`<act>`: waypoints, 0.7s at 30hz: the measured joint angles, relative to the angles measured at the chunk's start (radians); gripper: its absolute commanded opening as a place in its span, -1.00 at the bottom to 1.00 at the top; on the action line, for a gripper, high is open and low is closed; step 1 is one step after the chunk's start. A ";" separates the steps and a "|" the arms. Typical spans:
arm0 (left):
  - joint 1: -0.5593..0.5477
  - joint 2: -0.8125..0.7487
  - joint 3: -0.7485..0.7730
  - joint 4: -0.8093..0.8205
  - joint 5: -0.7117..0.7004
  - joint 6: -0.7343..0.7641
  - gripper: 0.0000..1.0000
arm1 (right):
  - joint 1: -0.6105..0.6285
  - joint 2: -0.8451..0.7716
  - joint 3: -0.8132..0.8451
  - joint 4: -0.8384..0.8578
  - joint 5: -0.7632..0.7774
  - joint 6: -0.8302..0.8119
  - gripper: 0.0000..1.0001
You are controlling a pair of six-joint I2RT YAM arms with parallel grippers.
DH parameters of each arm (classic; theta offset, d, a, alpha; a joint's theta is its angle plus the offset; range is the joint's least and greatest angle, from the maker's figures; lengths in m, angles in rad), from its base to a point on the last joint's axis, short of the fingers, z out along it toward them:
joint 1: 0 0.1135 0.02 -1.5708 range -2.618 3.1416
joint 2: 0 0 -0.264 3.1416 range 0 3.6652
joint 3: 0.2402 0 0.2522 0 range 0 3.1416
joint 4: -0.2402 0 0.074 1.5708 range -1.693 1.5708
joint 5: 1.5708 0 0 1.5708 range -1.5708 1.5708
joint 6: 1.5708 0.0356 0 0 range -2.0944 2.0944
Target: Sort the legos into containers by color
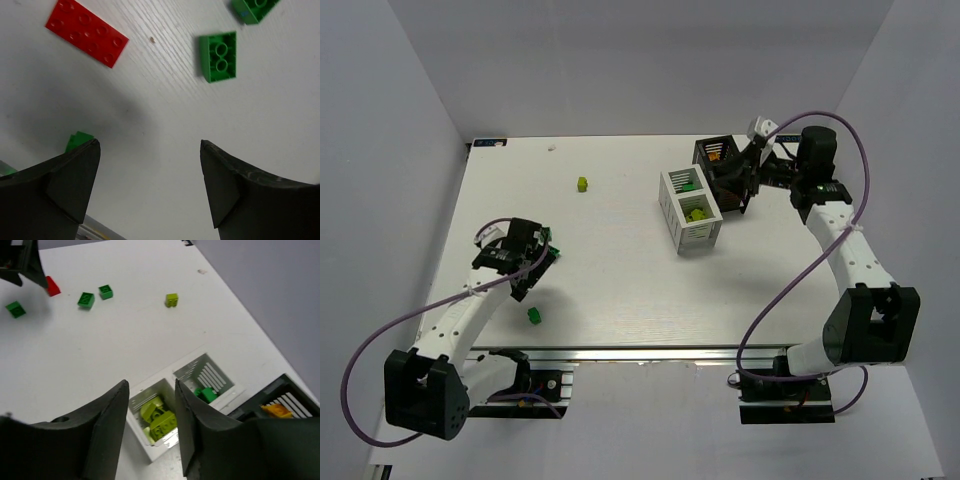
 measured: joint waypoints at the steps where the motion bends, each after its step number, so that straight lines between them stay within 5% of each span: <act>1: 0.020 0.001 0.000 -0.004 -0.004 -0.005 0.80 | -0.001 -0.004 -0.018 -0.008 -0.014 -0.001 0.03; 8: 0.206 0.091 0.006 -0.004 -0.002 -0.019 0.85 | -0.001 -0.030 -0.113 -0.050 -0.045 0.000 0.34; 21: 0.408 0.284 0.036 0.092 0.013 -0.045 0.82 | -0.001 -0.092 -0.156 -0.050 -0.066 0.002 0.44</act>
